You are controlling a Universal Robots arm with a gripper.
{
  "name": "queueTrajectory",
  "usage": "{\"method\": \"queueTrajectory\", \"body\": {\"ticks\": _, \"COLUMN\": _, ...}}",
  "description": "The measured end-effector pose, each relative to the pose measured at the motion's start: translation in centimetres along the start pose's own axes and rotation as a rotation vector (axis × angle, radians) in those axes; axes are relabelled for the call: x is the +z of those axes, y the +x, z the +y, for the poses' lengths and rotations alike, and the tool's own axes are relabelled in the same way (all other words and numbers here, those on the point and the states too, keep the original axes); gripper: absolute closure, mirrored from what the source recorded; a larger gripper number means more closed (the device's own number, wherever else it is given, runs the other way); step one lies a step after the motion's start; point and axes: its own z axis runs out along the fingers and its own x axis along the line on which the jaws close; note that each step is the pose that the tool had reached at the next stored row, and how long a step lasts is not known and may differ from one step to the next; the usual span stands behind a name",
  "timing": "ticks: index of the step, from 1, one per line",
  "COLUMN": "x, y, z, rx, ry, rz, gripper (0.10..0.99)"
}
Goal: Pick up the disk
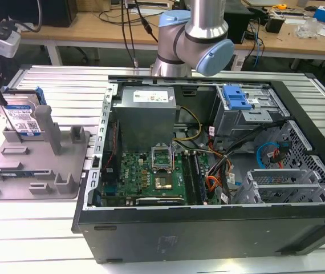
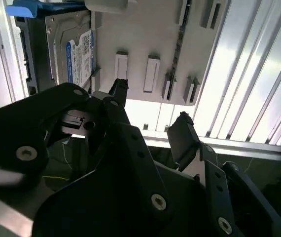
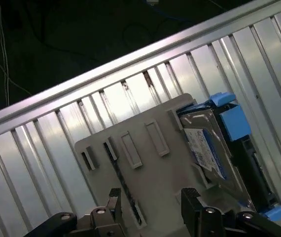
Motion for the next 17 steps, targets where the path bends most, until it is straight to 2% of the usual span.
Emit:
{"method": "queueTrajectory", "body": {"ticks": 2, "x": 0.05, "y": 0.00, "z": 0.00, "rx": -0.043, "ry": 0.000, "rz": 0.0012, "gripper": 0.486}}
{"method": "queueTrajectory", "body": {"ticks": 6, "x": 0.23, "y": 0.00, "z": -0.01, "rx": -0.167, "ry": 0.000, "rz": 0.0048, "gripper": 0.486}}
{"method": "queueTrajectory", "body": {"ticks": 12, "x": 0.38, "y": 0.00, "z": -0.02, "rx": -0.295, "ry": 0.003, "rz": 0.0081, "gripper": 0.486}}
{"method": "queueTrajectory", "body": {"ticks": 15, "x": 0.38, "y": 0.00, "z": -0.02, "rx": -0.299, "ry": 0.003, "rz": 0.0082, "gripper": 0.486}}
{"method": "queueTrajectory", "body": {"ticks": 17, "x": 0.39, "y": -0.97, "z": 0.37, "rx": -0.299, "ry": 0.003, "rz": 0.0101, "gripper": 0.486}}
